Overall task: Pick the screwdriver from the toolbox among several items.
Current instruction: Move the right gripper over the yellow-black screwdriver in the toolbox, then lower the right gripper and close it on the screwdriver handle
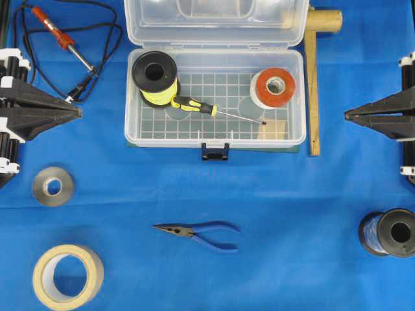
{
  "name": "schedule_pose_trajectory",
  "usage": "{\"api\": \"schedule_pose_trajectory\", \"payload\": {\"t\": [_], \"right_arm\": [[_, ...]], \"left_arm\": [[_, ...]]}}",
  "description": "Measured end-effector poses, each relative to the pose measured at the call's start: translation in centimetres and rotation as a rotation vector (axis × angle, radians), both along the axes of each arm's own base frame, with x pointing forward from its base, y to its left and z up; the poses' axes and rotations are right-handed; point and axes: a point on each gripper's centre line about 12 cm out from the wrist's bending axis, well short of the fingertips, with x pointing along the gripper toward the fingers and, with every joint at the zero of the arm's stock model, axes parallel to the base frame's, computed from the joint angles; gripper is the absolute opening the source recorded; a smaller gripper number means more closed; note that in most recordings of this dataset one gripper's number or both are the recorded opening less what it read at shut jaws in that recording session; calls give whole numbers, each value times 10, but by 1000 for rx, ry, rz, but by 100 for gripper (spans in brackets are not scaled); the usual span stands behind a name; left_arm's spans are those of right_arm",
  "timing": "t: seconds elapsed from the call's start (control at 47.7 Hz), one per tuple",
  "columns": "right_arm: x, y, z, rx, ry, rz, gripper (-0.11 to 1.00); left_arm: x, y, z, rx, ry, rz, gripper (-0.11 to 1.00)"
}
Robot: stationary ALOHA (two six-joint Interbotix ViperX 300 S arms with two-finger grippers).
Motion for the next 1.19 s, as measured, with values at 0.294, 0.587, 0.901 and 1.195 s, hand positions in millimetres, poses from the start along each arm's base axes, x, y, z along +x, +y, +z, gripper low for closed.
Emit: {"api": "schedule_pose_trajectory", "payload": {"t": [0.294,0.587,0.901,1.195], "right_arm": [[29,-20,6,121,185,-94,0],[93,-46,13,177,451,-169,1],[188,-87,-18,256,837,-246,62],[253,-105,-77,265,1107,-257,64]], "left_arm": [[1,0,2,-13,-17,0,0],[1,0,1,-18,-12,2,0],[1,0,1,-16,-12,0,0],[1,0,-1,-18,-8,0,0]]}}
